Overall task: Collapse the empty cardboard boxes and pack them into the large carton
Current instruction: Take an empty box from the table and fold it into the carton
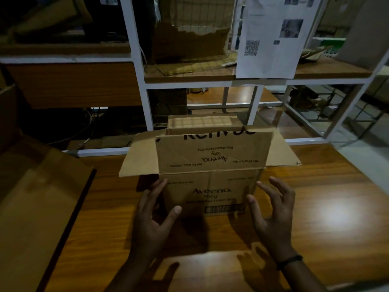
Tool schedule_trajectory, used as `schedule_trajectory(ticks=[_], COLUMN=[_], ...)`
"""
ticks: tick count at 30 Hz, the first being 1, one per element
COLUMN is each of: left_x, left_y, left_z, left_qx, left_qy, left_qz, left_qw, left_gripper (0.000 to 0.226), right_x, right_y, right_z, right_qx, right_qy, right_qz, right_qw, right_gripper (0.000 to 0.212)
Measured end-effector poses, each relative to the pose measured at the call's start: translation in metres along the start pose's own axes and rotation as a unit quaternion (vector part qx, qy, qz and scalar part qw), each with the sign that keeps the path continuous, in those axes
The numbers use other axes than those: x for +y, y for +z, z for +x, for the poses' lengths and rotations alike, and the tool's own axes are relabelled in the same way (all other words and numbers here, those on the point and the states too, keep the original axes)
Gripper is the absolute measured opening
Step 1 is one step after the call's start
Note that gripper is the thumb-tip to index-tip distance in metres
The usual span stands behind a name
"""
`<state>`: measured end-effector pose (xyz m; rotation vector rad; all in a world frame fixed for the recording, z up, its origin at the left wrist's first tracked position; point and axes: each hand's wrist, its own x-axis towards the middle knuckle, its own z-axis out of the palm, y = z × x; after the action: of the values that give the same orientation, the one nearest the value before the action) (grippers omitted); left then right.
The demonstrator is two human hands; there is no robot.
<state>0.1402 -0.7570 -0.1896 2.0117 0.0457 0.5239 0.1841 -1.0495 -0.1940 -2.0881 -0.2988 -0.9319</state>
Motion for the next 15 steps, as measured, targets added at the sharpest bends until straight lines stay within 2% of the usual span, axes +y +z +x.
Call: schedule_trajectory(ticks=[11, 15], left_x=[0.0, 0.011], left_y=[-0.004, -0.026], left_z=[0.007, 0.011], left_qx=[-0.072, -0.089], left_qy=[0.021, 0.037], left_qz=[0.025, -0.011], left_qw=[0.997, 0.995], left_gripper=[0.085, 0.093], right_x=[-0.001, -0.03], right_y=[0.028, 0.026], right_z=[-0.01, -0.003], right_qx=[-0.042, -0.024], right_qy=[0.028, -0.009], right_qz=[0.021, 0.019], right_qw=[0.999, 0.999], right_gripper=[0.057, 0.054])
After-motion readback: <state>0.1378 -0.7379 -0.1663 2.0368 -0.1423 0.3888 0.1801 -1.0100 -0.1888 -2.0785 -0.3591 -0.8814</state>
